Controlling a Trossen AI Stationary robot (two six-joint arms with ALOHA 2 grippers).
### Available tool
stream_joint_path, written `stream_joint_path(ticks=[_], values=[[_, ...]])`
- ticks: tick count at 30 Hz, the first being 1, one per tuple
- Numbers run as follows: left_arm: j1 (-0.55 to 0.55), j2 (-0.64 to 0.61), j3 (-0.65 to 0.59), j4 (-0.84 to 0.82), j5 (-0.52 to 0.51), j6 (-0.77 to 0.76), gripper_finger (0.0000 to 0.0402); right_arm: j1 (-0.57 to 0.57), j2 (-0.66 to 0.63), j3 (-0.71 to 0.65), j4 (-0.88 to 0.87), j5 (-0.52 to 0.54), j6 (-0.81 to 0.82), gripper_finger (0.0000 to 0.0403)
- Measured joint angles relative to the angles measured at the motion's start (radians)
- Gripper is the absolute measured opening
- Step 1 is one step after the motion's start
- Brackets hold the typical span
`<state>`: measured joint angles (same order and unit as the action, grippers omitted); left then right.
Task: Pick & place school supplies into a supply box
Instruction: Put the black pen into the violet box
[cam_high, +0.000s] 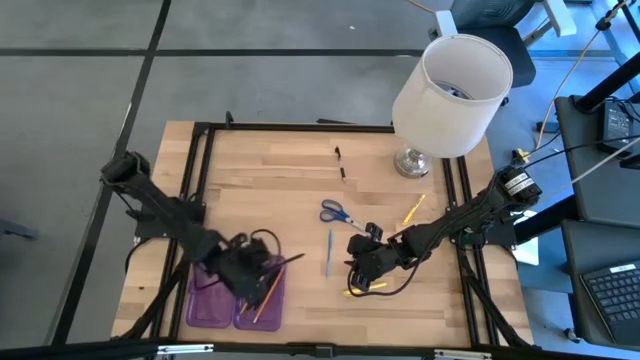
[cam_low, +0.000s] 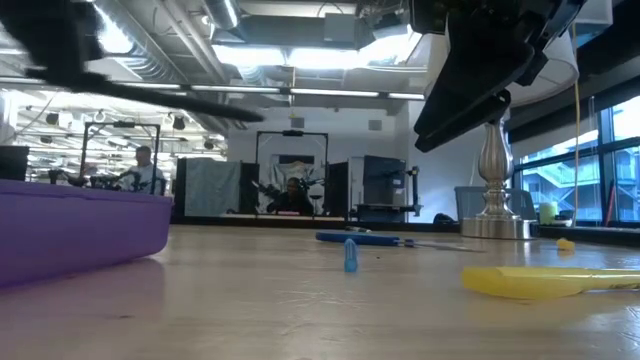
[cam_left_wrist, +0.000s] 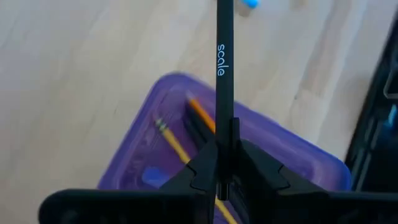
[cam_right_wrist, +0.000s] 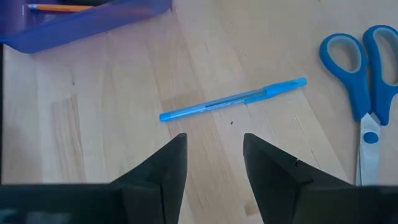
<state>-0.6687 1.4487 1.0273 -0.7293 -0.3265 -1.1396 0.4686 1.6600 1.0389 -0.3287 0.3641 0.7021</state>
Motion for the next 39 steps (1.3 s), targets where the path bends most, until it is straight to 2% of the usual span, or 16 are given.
stream_joint_path(ticks=[3,7,16,27,34,39], values=[[-0.071,-0.001,-0.045,0.026,-0.074,-0.156,0.0046,0.0,0.0,0.0,0.004,0.0,0.0,0.0162],[-0.144,0.024,-0.103,0.084,-0.11,-0.33,0.0045,0.0,0.0,0.0,0.011,0.0,0.0,0.0162],[-0.248,0.089,-0.148,0.195,-0.123,-0.551,0.0048,0.0,0.0,0.0,0.025,0.0,-0.001,0.0162],[-0.268,0.188,-0.148,0.204,-0.117,-0.624,0.0049,0.0,0.0,0.0,0.024,0.0,-0.003,0.0162],[-0.265,0.204,-0.148,0.21,-0.073,-0.574,0.0051,0.0,0.0,0.0,0.024,0.0,-0.003,0.0162],[-0.266,0.194,-0.148,0.21,-0.065,-0.54,0.0075,0.0,0.0,0.0,0.024,0.0,-0.003,0.0162]])
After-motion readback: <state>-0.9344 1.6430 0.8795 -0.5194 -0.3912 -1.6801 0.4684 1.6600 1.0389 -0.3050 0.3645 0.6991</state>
